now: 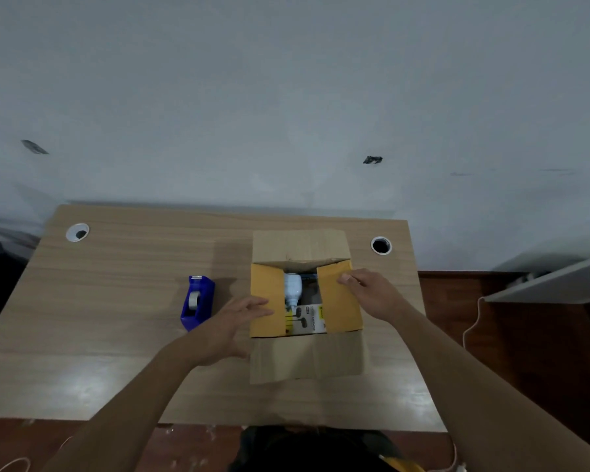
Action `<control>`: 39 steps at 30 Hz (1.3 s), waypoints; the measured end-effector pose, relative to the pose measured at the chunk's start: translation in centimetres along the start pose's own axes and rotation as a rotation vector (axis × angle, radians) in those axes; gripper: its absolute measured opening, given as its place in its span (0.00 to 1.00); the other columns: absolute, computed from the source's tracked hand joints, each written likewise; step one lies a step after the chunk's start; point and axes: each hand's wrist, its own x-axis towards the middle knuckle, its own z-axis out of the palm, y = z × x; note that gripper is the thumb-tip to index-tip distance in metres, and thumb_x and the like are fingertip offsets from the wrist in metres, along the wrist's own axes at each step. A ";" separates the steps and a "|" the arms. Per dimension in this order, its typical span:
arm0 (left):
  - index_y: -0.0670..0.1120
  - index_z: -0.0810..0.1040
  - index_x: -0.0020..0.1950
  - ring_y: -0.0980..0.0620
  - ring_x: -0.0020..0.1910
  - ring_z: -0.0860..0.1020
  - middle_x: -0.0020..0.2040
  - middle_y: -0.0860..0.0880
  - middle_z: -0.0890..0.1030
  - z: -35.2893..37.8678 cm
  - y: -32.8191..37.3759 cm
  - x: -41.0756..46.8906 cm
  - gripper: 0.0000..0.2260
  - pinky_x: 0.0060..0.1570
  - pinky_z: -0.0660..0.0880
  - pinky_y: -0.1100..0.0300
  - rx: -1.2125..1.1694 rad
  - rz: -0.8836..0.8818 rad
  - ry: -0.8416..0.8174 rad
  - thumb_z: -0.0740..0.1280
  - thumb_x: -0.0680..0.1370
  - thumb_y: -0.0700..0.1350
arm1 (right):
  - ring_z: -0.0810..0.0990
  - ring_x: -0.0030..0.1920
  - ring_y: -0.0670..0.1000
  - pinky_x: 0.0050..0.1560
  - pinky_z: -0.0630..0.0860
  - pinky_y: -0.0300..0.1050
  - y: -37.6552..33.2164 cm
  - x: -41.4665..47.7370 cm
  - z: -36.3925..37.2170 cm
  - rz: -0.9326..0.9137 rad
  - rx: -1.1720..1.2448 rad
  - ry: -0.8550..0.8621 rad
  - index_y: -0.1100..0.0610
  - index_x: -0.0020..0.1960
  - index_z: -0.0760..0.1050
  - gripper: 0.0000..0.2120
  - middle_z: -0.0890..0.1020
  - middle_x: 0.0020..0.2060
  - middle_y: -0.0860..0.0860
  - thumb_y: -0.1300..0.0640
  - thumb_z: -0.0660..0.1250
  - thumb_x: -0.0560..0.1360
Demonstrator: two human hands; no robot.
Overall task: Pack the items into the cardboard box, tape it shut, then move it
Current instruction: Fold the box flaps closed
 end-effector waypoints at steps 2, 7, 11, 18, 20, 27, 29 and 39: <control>0.65 0.69 0.81 0.72 0.78 0.58 0.80 0.71 0.59 -0.1 0.0 0.0 0.41 0.73 0.60 0.75 -0.008 0.016 -0.006 0.83 0.73 0.47 | 0.80 0.42 0.56 0.44 0.74 0.54 0.0 -0.1 -0.2 0.014 0.032 0.004 0.69 0.60 0.80 0.27 0.79 0.42 0.59 0.45 0.58 0.88; 0.65 0.78 0.74 0.66 0.71 0.75 0.70 0.67 0.78 -1.6 1.0 -0.5 0.24 0.72 0.73 0.61 -0.268 -0.079 0.053 0.76 0.81 0.48 | 0.84 0.51 0.56 0.60 0.82 0.61 0.6 -0.4 -0.4 0.173 0.261 0.058 0.53 0.63 0.87 0.23 0.85 0.48 0.54 0.43 0.57 0.89; 0.61 0.81 0.68 0.59 0.64 0.83 0.63 0.58 0.85 -1.2 1.5 0.1 0.18 0.67 0.81 0.54 -0.452 -0.146 0.137 0.76 0.81 0.45 | 0.84 0.54 0.51 0.59 0.82 0.55 -0.3 -1.3 -0.6 0.211 0.356 0.109 0.47 0.63 0.86 0.34 0.86 0.54 0.50 0.28 0.49 0.84; 0.62 0.75 0.76 0.58 0.59 0.78 0.63 0.62 0.76 -0.8 0.6 2.8 0.30 0.61 0.83 0.52 -0.282 -0.204 0.368 0.80 0.76 0.45 | 0.76 0.65 0.46 0.69 0.77 0.51 0.6 -1.0 1.0 0.029 0.080 0.039 0.44 0.81 0.70 0.40 0.68 0.71 0.43 0.24 0.66 0.76; 0.62 0.74 0.76 0.59 0.61 0.77 0.65 0.61 0.75 -1.2 0.7 3.9 0.31 0.61 0.83 0.53 -0.266 -0.237 0.393 0.80 0.77 0.45 | 0.67 0.76 0.50 0.76 0.71 0.54 1.1 -0.8 1.6 0.004 -0.045 0.019 0.45 0.84 0.65 0.43 0.62 0.75 0.43 0.28 0.71 0.76; 0.52 0.63 0.85 0.50 0.75 0.72 0.78 0.52 0.72 -3.7 2.0 7.2 0.34 0.72 0.74 0.49 -0.618 -0.406 0.568 0.75 0.82 0.45 | 0.60 0.78 0.56 0.76 0.67 0.56 1.4 -0.8 2.6 -0.040 -0.189 0.023 0.48 0.85 0.63 0.44 0.58 0.78 0.48 0.36 0.76 0.76; 0.53 0.61 0.86 0.50 0.77 0.72 0.78 0.54 0.74 -4.3 2.1 7.8 0.34 0.76 0.72 0.45 -0.746 -0.430 0.546 0.72 0.84 0.48 | 0.61 0.78 0.56 0.77 0.69 0.58 1.3 -0.9 2.9 -0.031 -0.195 0.043 0.47 0.85 0.62 0.44 0.57 0.79 0.48 0.37 0.77 0.75; 0.69 0.78 0.62 0.52 0.74 0.76 0.61 0.57 0.87 -3.1 1.4 7.6 0.20 0.77 0.66 0.39 -0.732 -0.373 0.584 0.47 0.88 0.64 | 0.55 0.84 0.61 0.76 0.68 0.67 2.0 -2.2 3.1 -0.005 -0.046 0.184 0.45 0.88 0.35 0.70 0.46 0.83 0.49 0.34 0.83 0.66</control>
